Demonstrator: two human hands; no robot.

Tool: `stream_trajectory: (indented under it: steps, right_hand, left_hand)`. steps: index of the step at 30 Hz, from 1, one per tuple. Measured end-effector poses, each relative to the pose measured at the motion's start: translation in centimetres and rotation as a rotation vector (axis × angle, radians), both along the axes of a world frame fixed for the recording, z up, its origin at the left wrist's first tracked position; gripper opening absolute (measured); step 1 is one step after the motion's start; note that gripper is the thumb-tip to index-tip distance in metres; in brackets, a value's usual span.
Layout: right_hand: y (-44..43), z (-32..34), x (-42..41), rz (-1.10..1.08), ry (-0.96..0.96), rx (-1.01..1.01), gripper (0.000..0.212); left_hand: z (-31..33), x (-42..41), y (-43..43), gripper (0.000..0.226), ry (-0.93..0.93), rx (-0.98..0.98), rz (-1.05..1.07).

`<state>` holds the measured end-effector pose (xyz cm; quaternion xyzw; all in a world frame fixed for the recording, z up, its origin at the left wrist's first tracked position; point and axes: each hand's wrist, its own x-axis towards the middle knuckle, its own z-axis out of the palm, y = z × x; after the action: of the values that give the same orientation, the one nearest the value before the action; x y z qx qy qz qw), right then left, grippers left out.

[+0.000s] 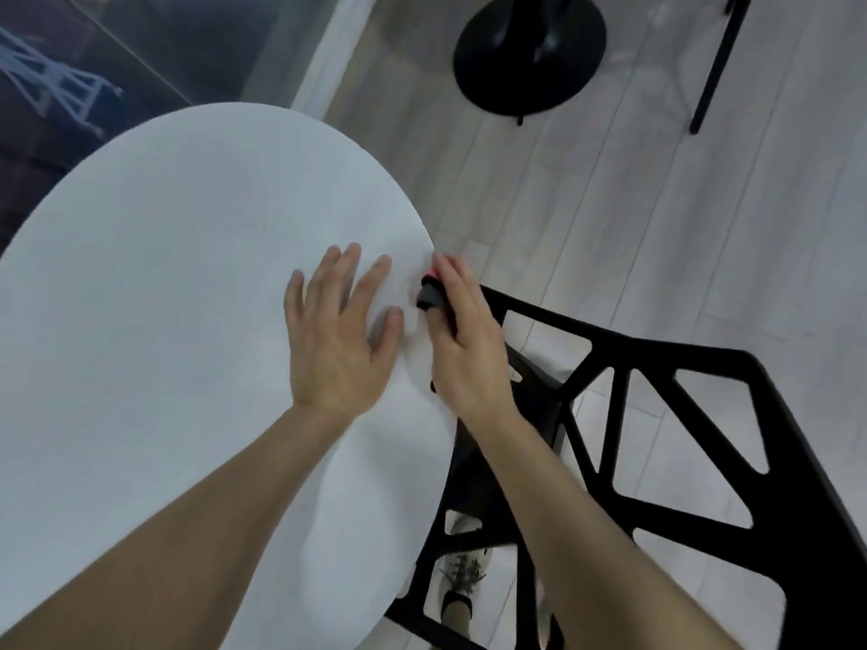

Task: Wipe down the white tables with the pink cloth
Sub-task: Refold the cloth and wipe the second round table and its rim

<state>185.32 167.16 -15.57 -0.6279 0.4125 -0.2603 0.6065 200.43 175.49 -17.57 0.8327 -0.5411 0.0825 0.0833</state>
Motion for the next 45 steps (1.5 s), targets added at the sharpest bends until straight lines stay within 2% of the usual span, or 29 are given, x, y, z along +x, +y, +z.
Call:
stream_trajectory:
  steps: [3,6,10,15,19,23,25,27,31,38,42,45]
  right_hand:
    - [-8.5,0.2,7.2,0.18,-0.019,-0.016,0.054]
    - [-13.4,-0.1,12.3,0.22,0.035,0.046,0.054]
    - [-10.0,-0.8,8.6,0.131,-0.056,0.153,0.046]
    - [0.2,-0.9,-1.5,-0.012,-0.063,0.185,0.057]
    - [-5.3,-0.1,3.6,0.061,0.009,0.179,0.049]
    - [-13.7,0.0,11.8,0.311,0.135,-0.048,0.032]
    - [-14.1,0.4,12.8,0.321,0.158,-0.034,0.04]
    - [-12.7,0.7,11.6,0.267,0.143,-0.024,0.05]
    - [-7.6,-0.1,5.5,0.105,0.037,0.064,0.052]
    - [7.7,-0.5,-3.7,-0.218,-0.004,0.154,0.059]
    - [15.4,0.9,-8.0,-0.168,0.161,0.089,0.062]
    - [17.3,3.7,-12.5,0.142,0.541,-0.009,0.07]
  left_hand:
    - [-0.4,0.3,0.0,0.054,0.015,-0.001,0.003]
    - [-0.6,0.6,0.0,0.054,0.032,-0.005,-0.009]
    - [-0.6,0.5,0.1,0.054,0.03,-0.033,-0.004]
    - [-0.5,0.6,0.0,0.053,0.045,-0.042,-0.012]
    - [-0.6,0.5,0.0,0.053,0.039,-0.044,-0.008]
    - [-0.6,0.6,0.0,0.054,0.036,-0.05,-0.011]
    - [-0.5,0.5,0.0,0.055,0.037,-0.039,-0.008]
    - [-0.3,0.4,-0.1,0.054,0.019,-0.024,0.006]
    - [0.0,0.3,-0.2,0.053,0.004,0.034,0.014]
    - [0.0,0.5,-0.7,0.055,0.023,0.045,0.003]
    - [0.7,0.2,-0.9,0.058,0.066,0.115,0.002]
    - [2.7,-1.2,-0.2,0.055,0.051,0.26,-0.01]
